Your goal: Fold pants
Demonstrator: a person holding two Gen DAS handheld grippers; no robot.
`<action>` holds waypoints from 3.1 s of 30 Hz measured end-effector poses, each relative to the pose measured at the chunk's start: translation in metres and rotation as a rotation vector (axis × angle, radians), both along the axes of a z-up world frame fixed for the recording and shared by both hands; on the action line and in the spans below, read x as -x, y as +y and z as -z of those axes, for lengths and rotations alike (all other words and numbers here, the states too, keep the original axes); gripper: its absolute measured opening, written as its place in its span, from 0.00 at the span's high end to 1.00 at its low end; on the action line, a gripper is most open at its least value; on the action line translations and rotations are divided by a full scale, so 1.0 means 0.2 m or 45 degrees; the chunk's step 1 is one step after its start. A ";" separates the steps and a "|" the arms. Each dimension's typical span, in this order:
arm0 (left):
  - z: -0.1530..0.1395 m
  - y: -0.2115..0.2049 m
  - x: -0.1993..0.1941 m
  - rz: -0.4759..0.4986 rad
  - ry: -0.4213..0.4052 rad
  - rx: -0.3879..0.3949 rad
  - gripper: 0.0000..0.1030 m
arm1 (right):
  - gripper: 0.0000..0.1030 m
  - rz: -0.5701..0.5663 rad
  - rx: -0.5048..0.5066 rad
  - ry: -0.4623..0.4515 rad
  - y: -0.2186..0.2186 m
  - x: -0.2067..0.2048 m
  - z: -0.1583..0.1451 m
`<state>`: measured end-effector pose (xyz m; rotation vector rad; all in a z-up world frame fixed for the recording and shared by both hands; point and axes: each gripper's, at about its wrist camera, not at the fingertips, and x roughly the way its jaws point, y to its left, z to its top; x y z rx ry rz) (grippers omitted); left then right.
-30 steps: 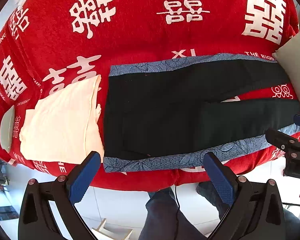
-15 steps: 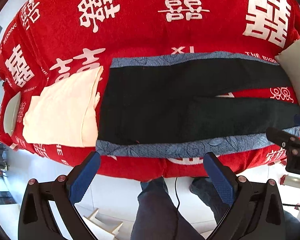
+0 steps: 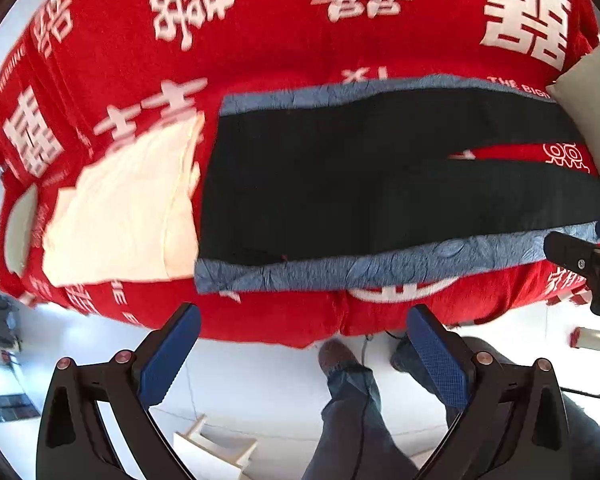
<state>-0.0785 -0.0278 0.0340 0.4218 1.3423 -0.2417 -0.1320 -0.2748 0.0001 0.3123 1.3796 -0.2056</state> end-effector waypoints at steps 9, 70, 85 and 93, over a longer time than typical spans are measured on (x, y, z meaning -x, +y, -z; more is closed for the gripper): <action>0.33 0.39 -0.14 -0.248 0.138 0.188 0.00 | 0.00 0.213 -0.411 0.029 0.11 0.10 0.36; 0.66 0.12 -1.62 -0.541 -0.020 0.710 0.86 | 0.94 0.327 -0.924 -0.376 -0.76 -1.01 0.67; 0.86 -0.08 -1.70 -0.428 -0.146 0.347 0.22 | 0.41 0.176 -0.755 -0.182 -0.78 -1.31 0.91; 0.93 -0.25 -1.57 -0.243 -0.080 0.249 0.22 | 0.71 -0.113 -0.581 -0.145 -0.54 -1.34 0.76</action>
